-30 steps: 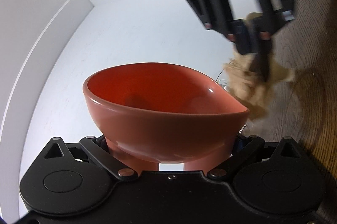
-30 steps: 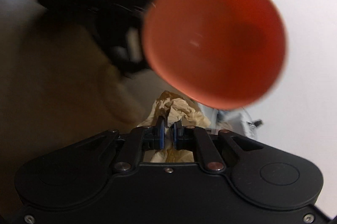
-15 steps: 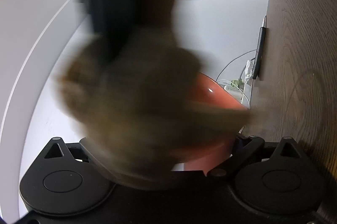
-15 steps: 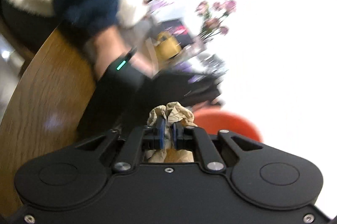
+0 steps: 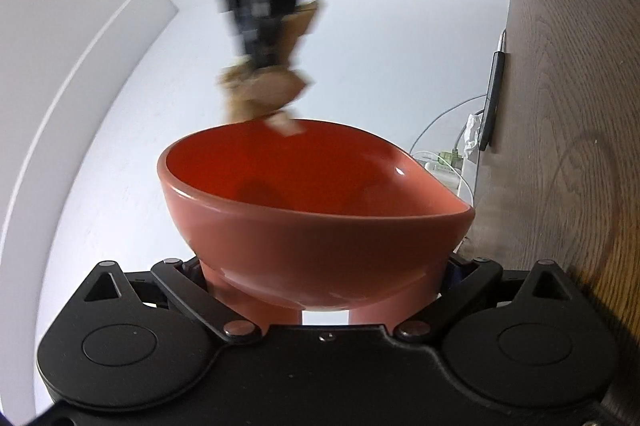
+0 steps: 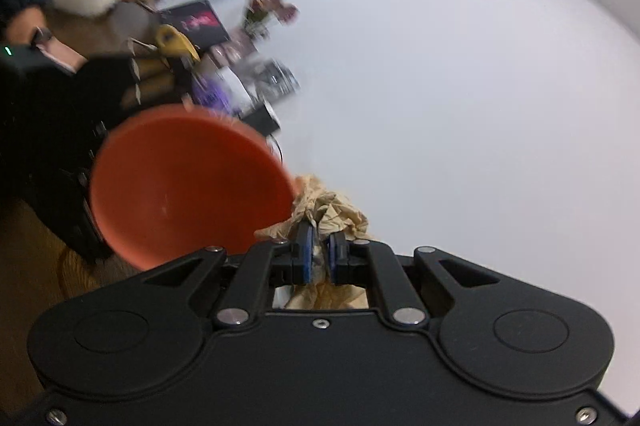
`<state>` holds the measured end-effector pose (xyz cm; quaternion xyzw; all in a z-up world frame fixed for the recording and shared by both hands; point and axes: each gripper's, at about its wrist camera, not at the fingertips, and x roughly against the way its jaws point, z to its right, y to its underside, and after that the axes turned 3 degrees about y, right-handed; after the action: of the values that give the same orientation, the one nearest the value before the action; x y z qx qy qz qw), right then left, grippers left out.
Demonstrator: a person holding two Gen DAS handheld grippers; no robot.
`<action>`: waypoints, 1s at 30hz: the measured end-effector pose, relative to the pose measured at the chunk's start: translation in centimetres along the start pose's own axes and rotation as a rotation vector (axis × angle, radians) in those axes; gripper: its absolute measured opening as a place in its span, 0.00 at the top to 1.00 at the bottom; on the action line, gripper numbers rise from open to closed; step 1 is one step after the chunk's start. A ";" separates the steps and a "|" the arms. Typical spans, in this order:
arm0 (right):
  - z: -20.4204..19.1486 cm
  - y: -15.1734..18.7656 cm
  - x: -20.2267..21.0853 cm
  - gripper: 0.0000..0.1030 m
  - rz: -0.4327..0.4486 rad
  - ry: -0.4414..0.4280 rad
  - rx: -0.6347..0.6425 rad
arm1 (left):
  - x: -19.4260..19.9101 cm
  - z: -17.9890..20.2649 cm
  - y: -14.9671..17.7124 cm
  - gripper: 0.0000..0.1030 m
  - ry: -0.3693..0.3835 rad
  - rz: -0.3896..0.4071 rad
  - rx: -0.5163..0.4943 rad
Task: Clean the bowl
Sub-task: 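Lower the orange bowl onto the desk with the left tool while the right tool lowers the cloth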
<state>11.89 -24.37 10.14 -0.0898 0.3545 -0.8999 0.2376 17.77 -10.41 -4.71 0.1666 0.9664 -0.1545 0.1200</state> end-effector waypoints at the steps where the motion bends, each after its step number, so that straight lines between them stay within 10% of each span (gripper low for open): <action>1: 0.8 0.9 -0.6 0.92 -0.023 -0.045 -0.142 | -0.6 -0.7 0.0 0.05 0.040 -0.027 0.042; 13: 0.1 5.3 -8.4 0.91 -0.360 -0.210 -0.744 | -10.3 -5.3 1.6 0.05 0.489 -0.446 0.559; 23: 0.9 9.2 -13.5 0.91 -0.482 -0.094 -0.974 | -11.5 -10.3 7.4 0.05 0.581 -0.837 1.242; 28: 1.2 10.3 -16.6 0.81 -0.561 -0.084 -0.946 | -9.8 -10.6 8.6 0.04 0.525 -0.944 1.247; 30: 1.1 10.2 -17.6 0.53 -0.583 -0.102 -0.946 | -10.9 -9.8 8.5 0.02 0.505 -0.985 1.220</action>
<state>31.30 -22.89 4.10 -0.3246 0.6682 -0.6657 -0.0706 29.03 -2.58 5.20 -0.2109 0.6728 -0.6453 -0.2939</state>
